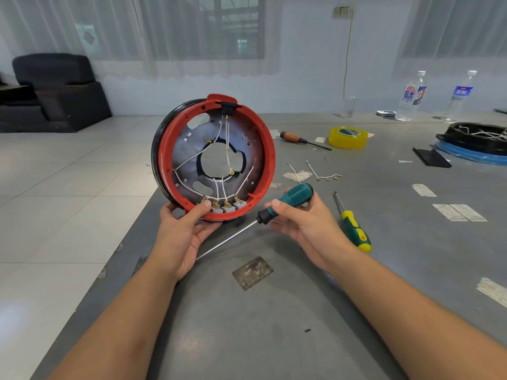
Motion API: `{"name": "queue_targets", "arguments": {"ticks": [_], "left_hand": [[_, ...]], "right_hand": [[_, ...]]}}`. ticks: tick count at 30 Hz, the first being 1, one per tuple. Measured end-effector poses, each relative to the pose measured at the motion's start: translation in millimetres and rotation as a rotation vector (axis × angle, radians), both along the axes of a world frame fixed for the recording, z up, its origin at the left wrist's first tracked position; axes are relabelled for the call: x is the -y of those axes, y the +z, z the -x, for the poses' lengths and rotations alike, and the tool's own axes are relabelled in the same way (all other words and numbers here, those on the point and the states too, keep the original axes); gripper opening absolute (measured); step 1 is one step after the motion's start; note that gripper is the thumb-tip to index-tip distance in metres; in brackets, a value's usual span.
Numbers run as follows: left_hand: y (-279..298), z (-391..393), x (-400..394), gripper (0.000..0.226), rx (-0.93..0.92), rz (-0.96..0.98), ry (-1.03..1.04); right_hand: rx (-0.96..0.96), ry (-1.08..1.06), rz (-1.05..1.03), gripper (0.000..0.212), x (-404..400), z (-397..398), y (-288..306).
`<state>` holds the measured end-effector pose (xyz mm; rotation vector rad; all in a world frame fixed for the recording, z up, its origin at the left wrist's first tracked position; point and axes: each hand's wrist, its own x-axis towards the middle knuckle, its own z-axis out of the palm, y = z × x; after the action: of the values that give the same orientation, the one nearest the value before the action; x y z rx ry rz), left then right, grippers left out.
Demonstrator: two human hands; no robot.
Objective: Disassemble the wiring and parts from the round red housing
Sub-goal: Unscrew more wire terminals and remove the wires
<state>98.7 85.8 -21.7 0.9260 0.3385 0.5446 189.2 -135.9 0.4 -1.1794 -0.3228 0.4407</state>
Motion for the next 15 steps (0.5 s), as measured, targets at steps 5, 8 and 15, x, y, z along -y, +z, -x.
{"name": "queue_targets", "arguments": {"ticks": [5, 8, 15], "left_hand": [[-0.3, -0.3, 1.0, 0.058, -0.012, -0.017, 0.005], [-1.0, -0.1, 0.0, 0.056, -0.009, -0.022, 0.012], [-3.9, 0.7, -2.9, 0.06, 0.017, -0.046, 0.039]], "right_hand": [[-0.049, 0.084, -0.091, 0.086, -6.3, 3.1, -7.5], [0.007, 0.0, -0.071, 0.096, -7.4, 2.1, -8.4], [0.187, -0.196, -0.079, 0.067, 1.0, -7.2, 3.5]]}}
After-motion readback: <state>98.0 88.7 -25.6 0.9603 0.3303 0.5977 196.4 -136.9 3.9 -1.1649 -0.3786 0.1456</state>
